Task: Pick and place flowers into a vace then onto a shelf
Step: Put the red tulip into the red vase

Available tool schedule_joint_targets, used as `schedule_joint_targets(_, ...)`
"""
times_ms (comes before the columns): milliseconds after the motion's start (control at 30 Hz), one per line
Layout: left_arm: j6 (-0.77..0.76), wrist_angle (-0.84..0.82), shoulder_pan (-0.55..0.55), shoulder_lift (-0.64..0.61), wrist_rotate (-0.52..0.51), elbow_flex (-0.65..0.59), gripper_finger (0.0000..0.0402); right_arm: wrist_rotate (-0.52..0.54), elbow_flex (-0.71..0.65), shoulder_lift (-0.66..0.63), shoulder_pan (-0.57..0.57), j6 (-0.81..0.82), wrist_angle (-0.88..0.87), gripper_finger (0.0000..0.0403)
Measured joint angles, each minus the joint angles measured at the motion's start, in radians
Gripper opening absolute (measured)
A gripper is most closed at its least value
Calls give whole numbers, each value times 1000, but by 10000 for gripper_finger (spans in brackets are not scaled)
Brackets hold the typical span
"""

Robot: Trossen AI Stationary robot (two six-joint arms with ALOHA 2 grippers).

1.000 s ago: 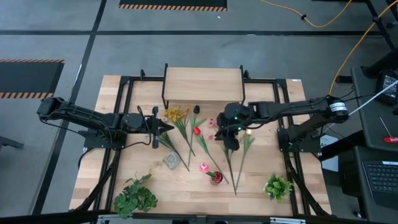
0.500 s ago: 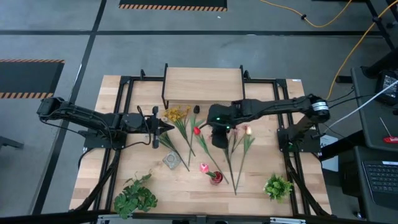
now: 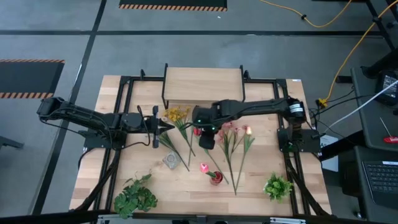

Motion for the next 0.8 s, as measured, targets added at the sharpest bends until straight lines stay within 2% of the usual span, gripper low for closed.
schedule_joint_targets(267,0,6,0,0,0,0,4,0,11,51,0,-23,4,88)
schedule_joint_targets(800,0,6,0,0,0,0,4,1,11,58,1,-23,31,88)
